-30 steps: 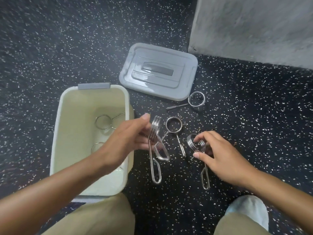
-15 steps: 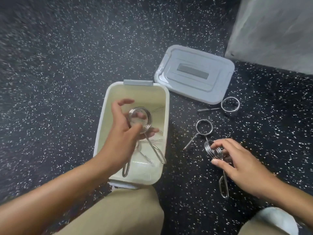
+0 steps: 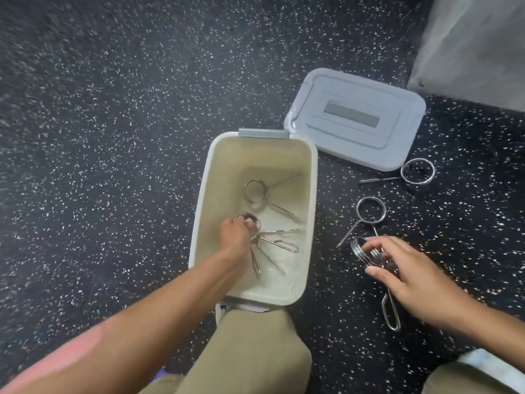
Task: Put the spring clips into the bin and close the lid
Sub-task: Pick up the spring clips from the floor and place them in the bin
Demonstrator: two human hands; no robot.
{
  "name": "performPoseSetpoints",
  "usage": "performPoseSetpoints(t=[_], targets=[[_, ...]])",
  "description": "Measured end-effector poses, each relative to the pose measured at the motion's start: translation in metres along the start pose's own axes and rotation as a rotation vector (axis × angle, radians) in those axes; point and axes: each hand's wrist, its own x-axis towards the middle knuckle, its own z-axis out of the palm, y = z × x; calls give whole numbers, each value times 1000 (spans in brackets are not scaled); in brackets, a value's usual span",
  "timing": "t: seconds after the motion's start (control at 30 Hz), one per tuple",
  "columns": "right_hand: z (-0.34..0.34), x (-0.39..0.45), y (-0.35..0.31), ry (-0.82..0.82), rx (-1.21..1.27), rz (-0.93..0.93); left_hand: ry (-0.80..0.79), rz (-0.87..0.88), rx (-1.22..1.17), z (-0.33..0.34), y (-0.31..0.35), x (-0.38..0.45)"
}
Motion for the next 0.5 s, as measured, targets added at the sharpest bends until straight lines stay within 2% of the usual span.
performPoseSetpoints(t=[0.2,0.37,0.5], targets=[[4,5,-8,24,101,40,-19,20,153,-6,-1,11],[1,11,-7,18,298,98,12,168,612,-6,-9,-2],[-18,20,-29,-4,509,167,3,140,714,-4,-12,-12]])
